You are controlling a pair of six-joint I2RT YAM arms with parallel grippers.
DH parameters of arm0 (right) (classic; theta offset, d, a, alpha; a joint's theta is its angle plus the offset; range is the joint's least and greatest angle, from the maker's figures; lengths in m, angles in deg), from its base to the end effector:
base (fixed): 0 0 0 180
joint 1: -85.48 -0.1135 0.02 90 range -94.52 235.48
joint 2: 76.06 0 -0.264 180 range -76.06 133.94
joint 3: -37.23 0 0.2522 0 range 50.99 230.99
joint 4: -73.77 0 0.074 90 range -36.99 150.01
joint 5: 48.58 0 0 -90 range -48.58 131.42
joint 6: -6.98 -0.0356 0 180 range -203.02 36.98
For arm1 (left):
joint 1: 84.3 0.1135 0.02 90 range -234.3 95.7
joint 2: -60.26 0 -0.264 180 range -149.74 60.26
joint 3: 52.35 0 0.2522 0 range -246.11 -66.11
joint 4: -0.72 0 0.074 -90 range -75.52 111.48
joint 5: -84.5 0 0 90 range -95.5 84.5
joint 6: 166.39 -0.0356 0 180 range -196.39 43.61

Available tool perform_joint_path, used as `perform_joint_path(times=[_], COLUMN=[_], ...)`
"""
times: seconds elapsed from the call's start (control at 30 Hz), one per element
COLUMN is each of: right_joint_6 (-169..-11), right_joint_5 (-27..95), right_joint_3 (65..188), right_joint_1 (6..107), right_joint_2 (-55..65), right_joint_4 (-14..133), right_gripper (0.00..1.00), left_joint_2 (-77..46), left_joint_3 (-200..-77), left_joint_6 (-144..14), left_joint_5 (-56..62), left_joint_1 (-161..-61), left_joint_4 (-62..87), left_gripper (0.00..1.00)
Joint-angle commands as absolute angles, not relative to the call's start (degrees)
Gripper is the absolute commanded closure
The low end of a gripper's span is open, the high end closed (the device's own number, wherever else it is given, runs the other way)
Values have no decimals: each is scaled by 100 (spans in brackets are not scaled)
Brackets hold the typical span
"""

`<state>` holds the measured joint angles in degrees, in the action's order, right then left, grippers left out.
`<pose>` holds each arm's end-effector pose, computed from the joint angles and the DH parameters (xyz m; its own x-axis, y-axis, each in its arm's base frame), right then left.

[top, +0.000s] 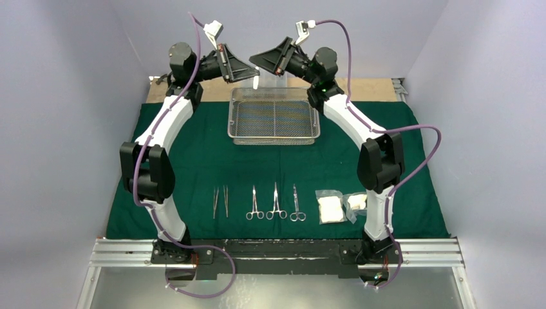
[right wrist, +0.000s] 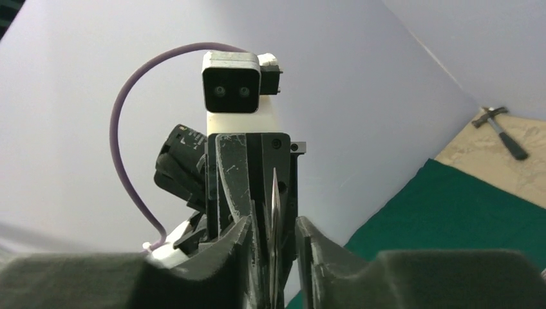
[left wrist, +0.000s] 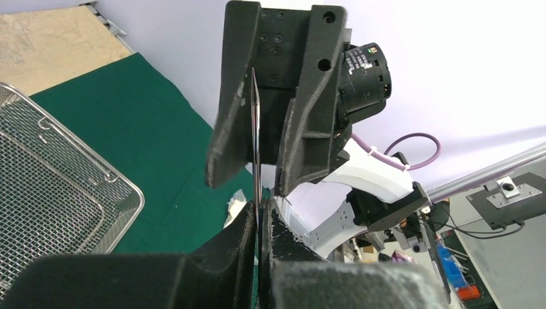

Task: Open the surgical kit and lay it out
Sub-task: Place the medical item in the surgical kit.

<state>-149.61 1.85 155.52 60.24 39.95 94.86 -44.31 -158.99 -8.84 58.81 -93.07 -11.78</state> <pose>0.4253 0.2256 0.4010 -0.6445 0.4782 -0.5966 -0.6700 0.0227 0.7420 0.4151 -0.0965 0.4006 -0.7628 -0.2877 -0.5791 0.5842 0.0774 -0.8079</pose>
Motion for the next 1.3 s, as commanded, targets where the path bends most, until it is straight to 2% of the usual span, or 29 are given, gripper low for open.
perform_joint_path(times=[0.0,0.07,0.1,0.2,0.37,0.57,0.83,0.97,1.27], right_joint_6=[-14607,-14366,-14200,-13681,-12981,-12472,-12329,-12125,-11958], right_joint_5=[670,1078,1246,1763,2799,3759,4125,4125,3931], right_joint_3=[15484,15180,15106,15255,15100,13959,12794,12773,12781], right_joint_1=[5983,6009,6028,6087,6154,6156,6151,6158,6375], right_joint_2=[3709,3449,3345,3192,2752,1705,590,605,569], right_joint_4=[9384,9215,9048,7975,6174,5103,4650,4477,3947], right_gripper=[47,23,17,11,12,17,18,18,17], left_joint_2=[-4266,-4217,-4204,-4223,-3937,-2764,-1769,-1263,-1033], left_joint_3=[-16050,-16228,-16346,-16696,-16525,-14946,-13114,-12512,-11368], left_joint_6=[-1822,-2718,-3215,-4570,-5827,-6004,-5609,-5381,-4914], left_joint_5=[5689,5351,5084,3834,1806,538,-267,-247,-100], left_joint_1=[-9250,-9187,-9150,-9082,-9071,-9079,-9081,-9086,-9113], left_joint_4=[-274,883,1616,3717,5631,6192,7022,7070,6721], left_gripper=[100,100,100,100,100,100,100,100,100])
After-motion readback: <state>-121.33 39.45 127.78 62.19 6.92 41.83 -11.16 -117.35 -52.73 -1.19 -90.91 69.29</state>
